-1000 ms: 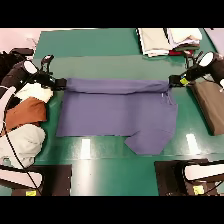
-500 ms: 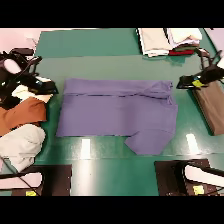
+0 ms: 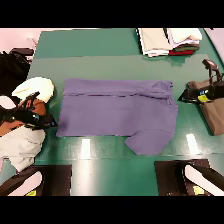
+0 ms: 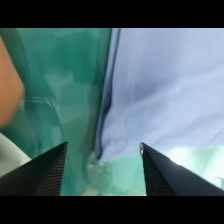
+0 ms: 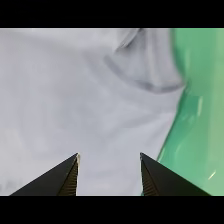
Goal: Fold the shirts.
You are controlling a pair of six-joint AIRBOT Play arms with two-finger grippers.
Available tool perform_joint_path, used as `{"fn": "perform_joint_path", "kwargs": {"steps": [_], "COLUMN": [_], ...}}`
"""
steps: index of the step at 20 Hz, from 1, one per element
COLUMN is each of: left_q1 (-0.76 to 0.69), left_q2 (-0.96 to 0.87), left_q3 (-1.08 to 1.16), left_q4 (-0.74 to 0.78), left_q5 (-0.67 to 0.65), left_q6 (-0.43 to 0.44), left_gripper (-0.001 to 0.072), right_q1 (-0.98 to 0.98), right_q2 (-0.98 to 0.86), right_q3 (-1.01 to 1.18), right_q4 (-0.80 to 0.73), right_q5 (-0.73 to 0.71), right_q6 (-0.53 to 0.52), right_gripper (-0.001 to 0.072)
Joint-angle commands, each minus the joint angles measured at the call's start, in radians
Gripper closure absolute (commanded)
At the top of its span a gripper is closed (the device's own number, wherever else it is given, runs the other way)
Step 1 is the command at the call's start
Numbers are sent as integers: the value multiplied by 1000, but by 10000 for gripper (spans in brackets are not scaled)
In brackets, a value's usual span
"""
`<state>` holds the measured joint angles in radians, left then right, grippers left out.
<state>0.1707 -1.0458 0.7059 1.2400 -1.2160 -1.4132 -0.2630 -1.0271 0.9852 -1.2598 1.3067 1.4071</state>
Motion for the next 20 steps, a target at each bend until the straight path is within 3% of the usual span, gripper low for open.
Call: {"fn": "perform_joint_path", "kwargs": {"steps": [1, 3, 7, 16, 17, 20], "left_q1": [3, 3, 3, 4, 3, 3], "left_q2": [35, 35, 35, 35, 35, 35], "left_q3": [-55, -51, -50, -50, -50, -50], "left_q4": [-26, -40, -44, -45, -44, -39], "left_q5": [5, 21, 50, 68, 69, 52], "left_q6": [0, 1, 0, 1, 1, 9], "left_gripper": [167, 167, 167, 167, 167, 167], "right_q1": [-40, -110, -174, 78, 101, 163], "right_q2": [18, 17, 18, 17, 18, 19], "right_q3": [-104, -219, -414, -525, -525, -514], "right_q4": [0, 1, 39, 135, 134, 113], "right_q5": [83, 111, 119, 32, 24, 25], "right_q6": [-3, -3, -2, 63, 63, 31], "right_gripper": [256, 200, 201, 216, 271, 701]}}
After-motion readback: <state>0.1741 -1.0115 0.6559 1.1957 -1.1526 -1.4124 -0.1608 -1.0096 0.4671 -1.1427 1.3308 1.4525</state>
